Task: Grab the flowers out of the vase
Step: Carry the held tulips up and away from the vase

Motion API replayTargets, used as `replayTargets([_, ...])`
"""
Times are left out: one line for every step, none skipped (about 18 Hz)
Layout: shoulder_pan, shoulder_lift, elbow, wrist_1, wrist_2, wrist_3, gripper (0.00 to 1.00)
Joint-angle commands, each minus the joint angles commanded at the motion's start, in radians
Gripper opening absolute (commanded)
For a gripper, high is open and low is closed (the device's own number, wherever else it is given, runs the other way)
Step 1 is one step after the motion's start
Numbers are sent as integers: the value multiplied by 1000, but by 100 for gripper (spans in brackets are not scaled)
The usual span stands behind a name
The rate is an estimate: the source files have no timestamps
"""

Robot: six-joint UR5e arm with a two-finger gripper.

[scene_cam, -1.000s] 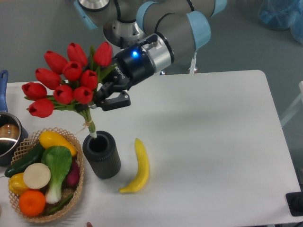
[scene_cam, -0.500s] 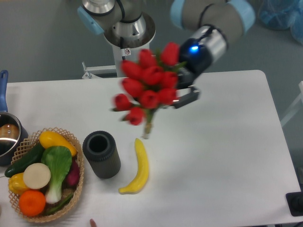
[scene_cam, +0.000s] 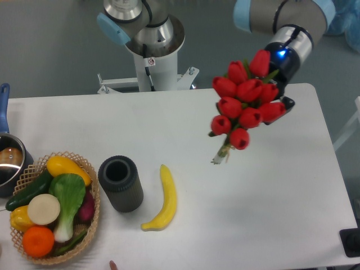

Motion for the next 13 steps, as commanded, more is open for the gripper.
replayTargets([2, 0, 3, 0, 0, -2, 49])
replayTargets([2, 0, -1, 0, 2, 3, 49])
replayTargets([2, -2, -4, 0, 2, 6, 49])
replayTargets([6, -2, -6, 0, 2, 6, 49])
replayTargets([9, 0, -9, -2, 2, 5, 49])
replayTargets([9, 0, -15, -2, 2, 5, 49])
replayTargets([8, 0, -18, -2, 2, 5, 49])
replayTargets([6, 0, -18, -2, 2, 5, 49])
replayTargets([5, 2, -18, 0, 2, 5, 49])
replayTargets([5, 0, -18, 0, 2, 5, 49])
replayTargets([6, 0, -20, 0, 2, 6, 49])
replayTargets([8, 0, -23, 0, 2, 6, 49])
replayTargets([11, 0, -23, 0, 2, 6, 49])
